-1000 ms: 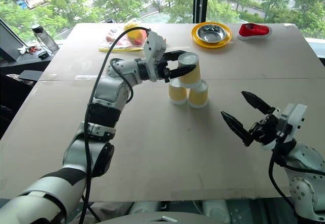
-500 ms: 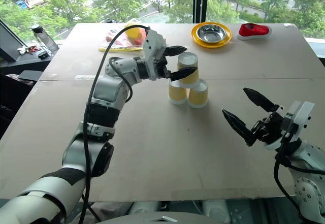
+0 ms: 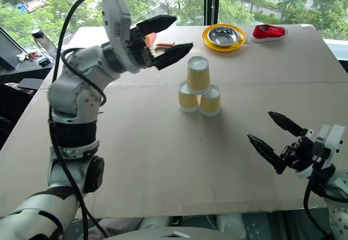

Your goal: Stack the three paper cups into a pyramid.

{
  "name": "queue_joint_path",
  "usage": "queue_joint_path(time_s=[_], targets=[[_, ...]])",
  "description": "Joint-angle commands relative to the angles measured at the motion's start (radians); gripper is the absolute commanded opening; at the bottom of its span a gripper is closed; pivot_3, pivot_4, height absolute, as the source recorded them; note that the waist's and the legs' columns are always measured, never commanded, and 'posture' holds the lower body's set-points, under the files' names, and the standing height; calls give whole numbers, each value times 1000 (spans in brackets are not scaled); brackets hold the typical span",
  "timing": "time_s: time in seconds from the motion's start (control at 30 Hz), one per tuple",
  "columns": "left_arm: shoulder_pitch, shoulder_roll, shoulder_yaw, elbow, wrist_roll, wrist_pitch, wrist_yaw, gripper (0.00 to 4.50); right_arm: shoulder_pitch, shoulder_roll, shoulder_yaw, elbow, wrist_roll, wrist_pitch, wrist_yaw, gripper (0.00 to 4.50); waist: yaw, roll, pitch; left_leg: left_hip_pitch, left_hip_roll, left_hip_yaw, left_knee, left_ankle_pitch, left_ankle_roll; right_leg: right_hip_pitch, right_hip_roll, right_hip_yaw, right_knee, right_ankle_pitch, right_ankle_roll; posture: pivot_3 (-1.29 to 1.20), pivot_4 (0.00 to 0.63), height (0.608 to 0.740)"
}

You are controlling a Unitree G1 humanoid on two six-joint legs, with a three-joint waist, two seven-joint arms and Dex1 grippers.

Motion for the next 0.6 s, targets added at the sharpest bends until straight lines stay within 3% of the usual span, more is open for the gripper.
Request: queue_joint_path(time_s=[0.03, 0.1, 0.23, 0.4, 0.6], targets=[[325, 85, 78, -203, -54, 81, -7, 4434, 32, -14, -16, 53, -55, -65, 83, 4500, -9, 1, 0, 1, 0, 1, -1, 0, 0, 0, 0, 2, 0, 0, 0, 0, 150, 740], [490, 85, 105, -259, -46, 53, 22, 4434, 39, -16, -7, 96, -87, -91, 116, 4500, -1, -3, 2, 0, 1, 0, -2, 0, 0, 0, 0, 1, 0, 0, 0, 0, 150, 740], [839, 30, 79, -311, 103, -152, 90, 4434, 35, -21, 10, 231, -153, -144, 171, 4500, 22, -3, 1, 2, 0, -1, 1, -1, 0, 5, -5, 1, -3, 0, -1, 0, 150, 740], [957, -43, 57, -299, 131, -254, 136, 4434, -7, -30, 22, 353, -212, -188, 199, 4500, 48, -3, 1, 9, -3, -2, 0, -1, 0, 14, -16, -1, -6, -2, -5, 0, 150, 740], [947, -58, 29, -287, 163, -298, 172, 4434, -51, -22, 36, 461, -257, -246, 221, 4500, 46, -2, 0, 10, -4, 0, -1, -1, 1, 15, -16, -1, -6, 0, -2, 0, 150, 740]])
